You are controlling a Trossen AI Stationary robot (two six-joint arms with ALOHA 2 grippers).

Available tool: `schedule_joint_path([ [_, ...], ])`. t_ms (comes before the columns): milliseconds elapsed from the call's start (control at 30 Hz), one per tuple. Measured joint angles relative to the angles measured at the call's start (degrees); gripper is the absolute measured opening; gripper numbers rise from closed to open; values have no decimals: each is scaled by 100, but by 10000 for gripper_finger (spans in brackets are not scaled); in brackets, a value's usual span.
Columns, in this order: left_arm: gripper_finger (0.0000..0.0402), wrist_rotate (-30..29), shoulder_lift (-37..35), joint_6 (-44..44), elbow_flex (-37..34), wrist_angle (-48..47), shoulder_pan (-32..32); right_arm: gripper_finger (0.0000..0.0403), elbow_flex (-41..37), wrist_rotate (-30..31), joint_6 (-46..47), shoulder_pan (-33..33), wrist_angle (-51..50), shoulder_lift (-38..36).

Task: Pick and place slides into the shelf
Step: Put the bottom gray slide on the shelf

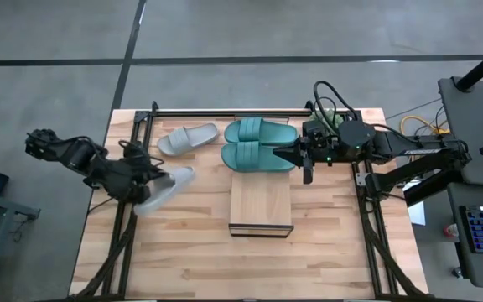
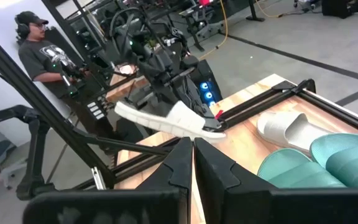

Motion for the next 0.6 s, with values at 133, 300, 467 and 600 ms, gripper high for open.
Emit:
schedule_joint_path([
  [133, 0, -8, -275, 330, -10, 333, 0, 9, 0, 0, 0, 0, 0, 0],
  [300, 0, -12, -506, 843, 20, 512, 0, 9, 0, 0, 8, 0, 0, 0],
  [467, 0, -9, -695, 1100, 23, 617, 0, 9, 0, 0, 345, 0, 0, 17],
  [600, 0, 48, -811, 1342, 18, 974, 0, 9, 0, 1, 600, 0, -1, 63],
])
